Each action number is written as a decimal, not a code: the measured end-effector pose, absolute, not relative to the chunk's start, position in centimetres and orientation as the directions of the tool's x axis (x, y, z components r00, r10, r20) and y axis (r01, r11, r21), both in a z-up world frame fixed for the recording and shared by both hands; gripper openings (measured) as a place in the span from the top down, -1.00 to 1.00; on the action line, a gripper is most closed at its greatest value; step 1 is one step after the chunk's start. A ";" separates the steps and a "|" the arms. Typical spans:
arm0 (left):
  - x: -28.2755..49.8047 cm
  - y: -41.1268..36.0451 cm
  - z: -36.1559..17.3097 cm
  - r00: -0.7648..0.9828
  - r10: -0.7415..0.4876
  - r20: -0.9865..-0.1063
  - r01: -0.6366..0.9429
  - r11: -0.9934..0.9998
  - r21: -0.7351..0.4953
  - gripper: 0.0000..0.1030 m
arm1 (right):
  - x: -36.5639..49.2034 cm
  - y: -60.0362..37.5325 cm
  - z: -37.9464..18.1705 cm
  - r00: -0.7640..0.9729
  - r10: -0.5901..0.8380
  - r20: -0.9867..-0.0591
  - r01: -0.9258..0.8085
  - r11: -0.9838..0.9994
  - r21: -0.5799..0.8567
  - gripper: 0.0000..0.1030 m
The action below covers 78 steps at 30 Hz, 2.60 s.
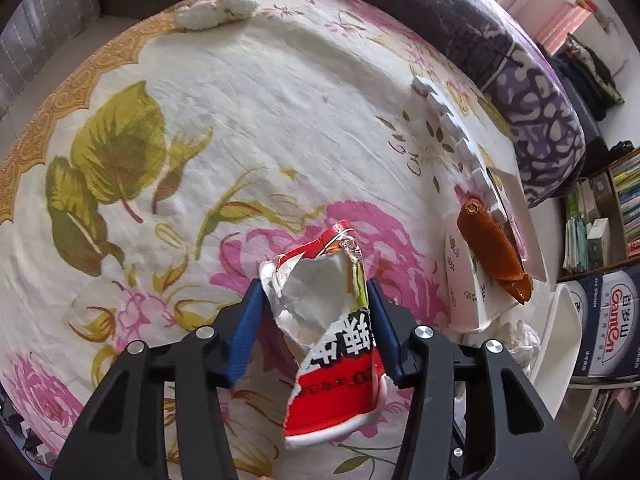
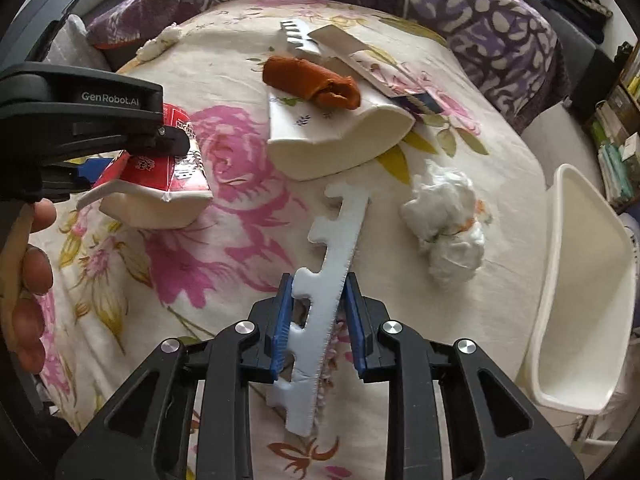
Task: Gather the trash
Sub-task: 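Carry the white foam strip over the bin and open the right tool while the left tool holds the wrapper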
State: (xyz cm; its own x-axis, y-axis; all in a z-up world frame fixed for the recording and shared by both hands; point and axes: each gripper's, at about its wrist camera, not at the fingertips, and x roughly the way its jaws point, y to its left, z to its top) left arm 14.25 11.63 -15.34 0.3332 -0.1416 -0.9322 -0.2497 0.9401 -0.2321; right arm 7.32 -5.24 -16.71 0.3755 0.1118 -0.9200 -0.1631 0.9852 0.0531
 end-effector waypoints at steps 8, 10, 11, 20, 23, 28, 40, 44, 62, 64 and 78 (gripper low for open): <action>13.4 12.7 -12.4 0.443 -0.066 -0.894 -0.267 0.942 -0.202 0.06 | 7.4 -6.2 -13.5 0.461 0.284 -0.840 -0.164 0.958 0.234 0.54; 13.2 12.5 -11.2 0.487 -0.038 -0.873 -0.261 0.947 -0.187 0.06 | 7.3 -6.4 -12.2 0.506 0.301 -0.808 -0.169 0.953 0.249 0.54; 13.0 12.4 -10.6 0.506 -0.026 -0.862 -0.256 0.950 -0.178 0.06 | 7.2 -6.6 -11.6 0.530 0.301 -0.793 -0.174 0.954 0.245 0.54; 11.9 11.0 -6.7 0.638 0.025 -0.769 -0.217 0.965 -0.148 0.06 | 7.2 -8.2 -8.3 0.664 0.272 -0.697 -0.170 0.962 0.214 0.54; 11.3 10.6 -5.6 0.671 0.040 -0.740 -0.205 0.970 -0.133 0.07 | 6.7 -8.6 -7.2 0.704 0.241 -0.668 -0.159 0.970 0.183 0.54; 10.6 9.4 -4.4 0.711 0.058 -0.701 -0.187 0.976 -0.109 0.06 | 6.8 -9.4 -6.2 0.735 0.206 -0.646 -0.135 0.978 0.158 0.54; 9.8 6.5 -3.5 0.754 0.076 -0.652 -0.142 0.989 -0.049 0.06 | 6.8 -11.8 -5.7 0.757 0.133 -0.640 -0.070 0.990 0.124 0.54; 9.8 5.3 -3.3 0.758 0.059 -0.650 -0.122 0.991 -0.052 0.06 | 6.7 -13.1 -5.8 0.759 0.102 -0.643 -0.031 0.992 0.120 0.54; 8.7 -3.2 -2.7 0.774 -0.050 -0.631 0.046 0.999 -0.022 0.06 | 5.8 -21.3 -5.3 0.754 -0.034 -0.656 0.173 0.974 0.148 0.54; 8.5 -4.4 -2.7 0.773 -0.065 -0.631 0.069 0.997 -0.018 0.06 | 5.7 -22.4 -5.2 0.749 -0.052 -0.661 0.203 0.967 0.154 0.54; 7.6 -10.8 -3.4 0.717 -0.224 -0.660 0.253 0.966 -0.054 0.06 | 3.8 -31.6 -4.8 0.675 -0.234 -0.700 0.468 0.869 0.161 -0.11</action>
